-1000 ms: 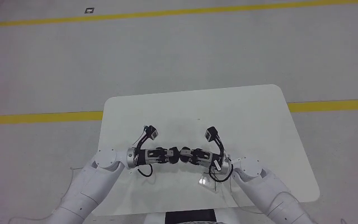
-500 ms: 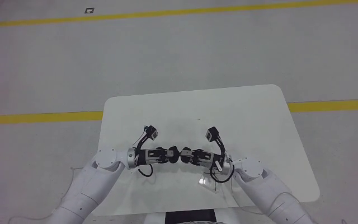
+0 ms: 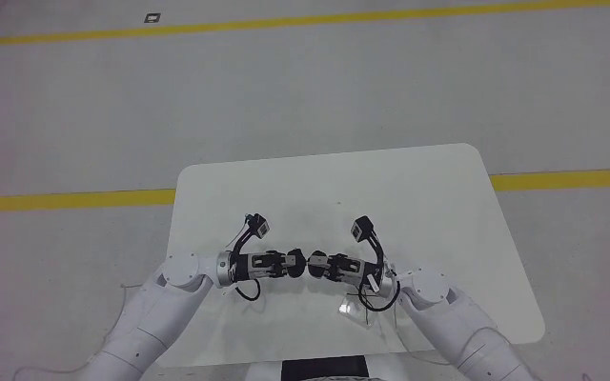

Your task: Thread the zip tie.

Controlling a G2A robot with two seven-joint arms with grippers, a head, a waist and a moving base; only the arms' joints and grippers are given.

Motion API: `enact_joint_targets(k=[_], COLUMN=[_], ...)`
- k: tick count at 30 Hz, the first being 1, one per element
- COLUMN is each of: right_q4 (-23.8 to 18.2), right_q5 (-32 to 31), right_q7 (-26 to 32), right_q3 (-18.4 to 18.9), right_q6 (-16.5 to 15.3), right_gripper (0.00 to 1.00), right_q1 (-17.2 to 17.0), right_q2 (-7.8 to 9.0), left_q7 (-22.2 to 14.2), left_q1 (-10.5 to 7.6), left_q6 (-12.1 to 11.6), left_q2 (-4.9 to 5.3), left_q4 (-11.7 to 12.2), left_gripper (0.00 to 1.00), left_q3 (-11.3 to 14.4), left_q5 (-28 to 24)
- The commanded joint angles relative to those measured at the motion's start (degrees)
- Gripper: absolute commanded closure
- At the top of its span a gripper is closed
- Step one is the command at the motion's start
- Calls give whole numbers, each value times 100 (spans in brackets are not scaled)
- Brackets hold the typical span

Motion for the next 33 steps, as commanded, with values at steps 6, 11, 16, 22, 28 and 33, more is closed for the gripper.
enact_joint_targets(k=[6, 11, 16, 22, 28, 33], right_q4=[-3, -6, -14, -12, -6, -3], right_q5=[-17, -25, -26, -47, -62, -61], right_q7=[28, 34, 87, 112, 138, 160], right_q3=[-3, -6, -22, -34, -44, -54], right_q6=[-18, -51, -93, -91, -68, -82], right_gripper=[100, 100, 100, 100, 100, 100], right_q1=[-1, -5, -8, 2, 12, 16], right_q2=[5, 7, 9, 12, 16, 18], left_q7=[17, 26, 23, 15, 17, 16], left_q1=[3, 0, 3, -4, -13, -17], left_q6=[0, 0, 0, 0, 0, 0], left_q2=[11, 18, 23, 27, 31, 32], left_q4=[-5, -15, -18, -12, 2, 5], left_gripper=[93, 91, 87, 87, 90, 90], left_q3=[9, 14, 18, 24, 23, 39], left_q5=[-19, -12, -8, -26, -36, -36])
